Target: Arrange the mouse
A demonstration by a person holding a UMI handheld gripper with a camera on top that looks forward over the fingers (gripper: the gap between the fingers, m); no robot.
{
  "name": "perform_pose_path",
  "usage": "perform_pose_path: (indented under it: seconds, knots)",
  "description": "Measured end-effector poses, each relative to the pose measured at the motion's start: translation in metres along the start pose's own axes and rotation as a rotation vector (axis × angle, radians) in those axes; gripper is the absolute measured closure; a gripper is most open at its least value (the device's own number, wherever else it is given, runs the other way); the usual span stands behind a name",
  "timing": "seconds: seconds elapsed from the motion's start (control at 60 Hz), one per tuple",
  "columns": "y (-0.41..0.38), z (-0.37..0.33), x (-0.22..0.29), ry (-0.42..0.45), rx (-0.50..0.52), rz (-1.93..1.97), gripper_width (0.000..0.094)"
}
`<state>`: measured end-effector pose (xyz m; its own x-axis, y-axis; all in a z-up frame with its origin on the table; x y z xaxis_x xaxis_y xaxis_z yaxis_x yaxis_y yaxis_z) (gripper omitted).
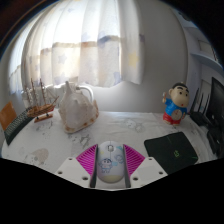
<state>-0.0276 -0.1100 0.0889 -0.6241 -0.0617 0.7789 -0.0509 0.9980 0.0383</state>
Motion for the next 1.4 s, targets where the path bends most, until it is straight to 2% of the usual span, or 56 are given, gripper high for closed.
perform_pose_path:
  seconds: [0.117,0.217,0.3,0.367,0.533,0.6,0.683,0.733,0.917,1.1,1.233,1.4]
  knots:
    - [0.069,-0.020,0.041,0.038,-0.026,0.070,0.0551]
    - [0.147,-0.009,0.052,0.046,-0.086,0.076,0.0552]
    - [0.202,0.017,0.037,0.033,-0.121,0.082,0.0552]
    - [0.233,0.041,0.012,-0.025,-0.135,0.072,0.0549]
    - [0.250,0.074,-0.037,-0.119,-0.120,0.018,0.0520]
    - [0.250,0.071,-0.037,-0.113,-0.115,0.019,0.0422]
    - [0.246,0.055,-0.034,-0.138,-0.122,0.052,0.0070]
    - [0.239,0.036,-0.028,-0.146,-0.117,0.064,0.0097]
    - [0.198,-0.079,-0.002,-0.155,-0.102,0.058,0.0094]
    - [0.165,-0.173,-0.008,-0.178,-0.080,0.072,0.0093]
    - [0.156,-0.203,-0.018,-0.180,-0.093,0.061,0.0092]
    - [0.155,-0.204,-0.030,-0.190,-0.115,0.040,0.0092]
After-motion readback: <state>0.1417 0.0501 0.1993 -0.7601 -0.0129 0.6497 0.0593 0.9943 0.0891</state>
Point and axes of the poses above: the point between the fingertips, and its own axes, seen from behind it with the camera up: y to the right, x up, z forward, the way the camera looks, the point moved 6 cm from there along -z, backward, against the way the camera looks, and after that the axes turned 7 degrees about -y, right-handed, at the moved point
